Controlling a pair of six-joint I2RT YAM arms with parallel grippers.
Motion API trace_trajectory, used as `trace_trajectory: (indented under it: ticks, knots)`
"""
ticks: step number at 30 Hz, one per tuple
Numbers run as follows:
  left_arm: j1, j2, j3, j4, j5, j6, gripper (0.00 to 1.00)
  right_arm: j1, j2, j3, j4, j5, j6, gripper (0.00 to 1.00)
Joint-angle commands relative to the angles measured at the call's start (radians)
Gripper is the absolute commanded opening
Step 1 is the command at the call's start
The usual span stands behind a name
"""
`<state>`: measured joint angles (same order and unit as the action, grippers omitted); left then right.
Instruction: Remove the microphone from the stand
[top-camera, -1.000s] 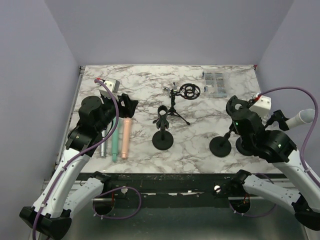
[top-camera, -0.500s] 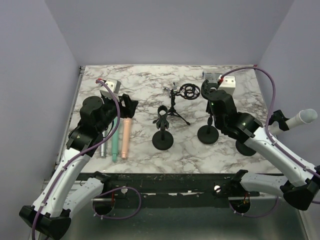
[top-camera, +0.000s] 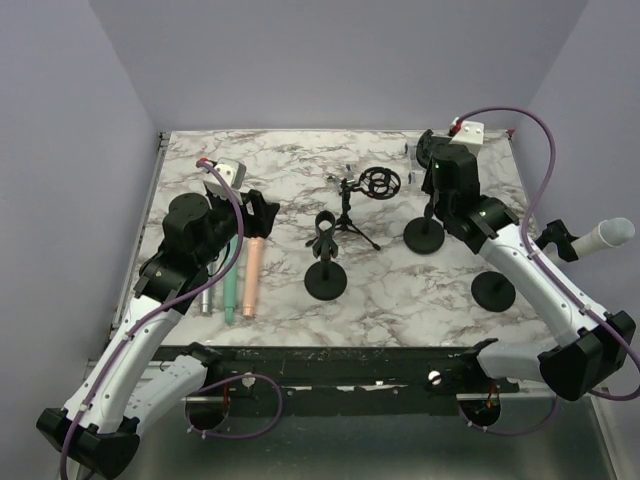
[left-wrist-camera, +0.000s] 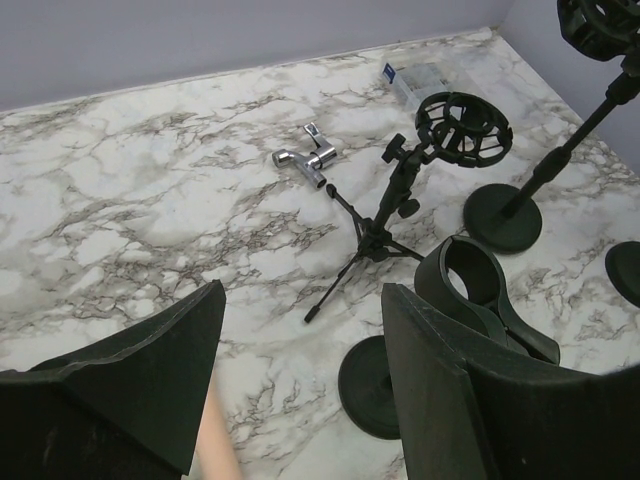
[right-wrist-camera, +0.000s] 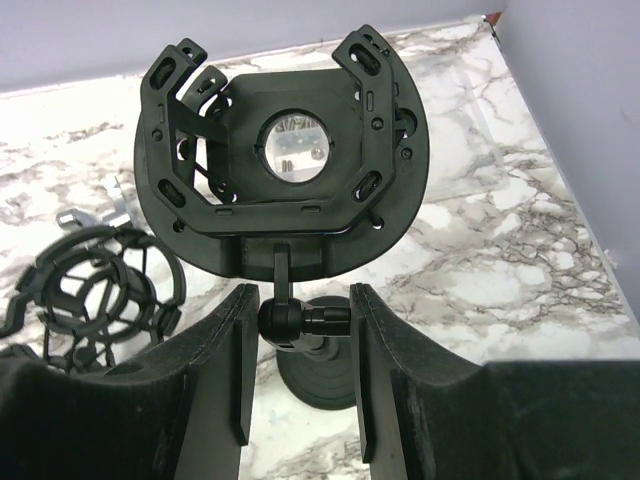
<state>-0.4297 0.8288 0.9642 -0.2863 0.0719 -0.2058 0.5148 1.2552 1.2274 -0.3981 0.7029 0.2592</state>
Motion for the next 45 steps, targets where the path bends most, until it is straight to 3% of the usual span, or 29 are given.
trace_trajectory:
  ticks: [1,13,30,45]
  knots:
    - [-0.009,0.001,-0.007,0.007,-0.020,0.013,0.66,-0.042,0.027,0.075,0.116,-0.071,0.008,0.01]
    - [-0.018,-0.007,-0.007,0.003,-0.023,0.017,0.66,-0.084,0.046,0.015,0.123,-0.133,0.058,0.01]
    - [-0.027,-0.004,-0.007,0.001,-0.028,0.019,0.66,-0.085,0.063,-0.281,0.150,-0.185,0.146,0.01]
    - [-0.033,0.006,-0.007,0.001,-0.035,0.023,0.67,-0.085,0.135,-0.406,0.213,-0.212,0.196,0.01]
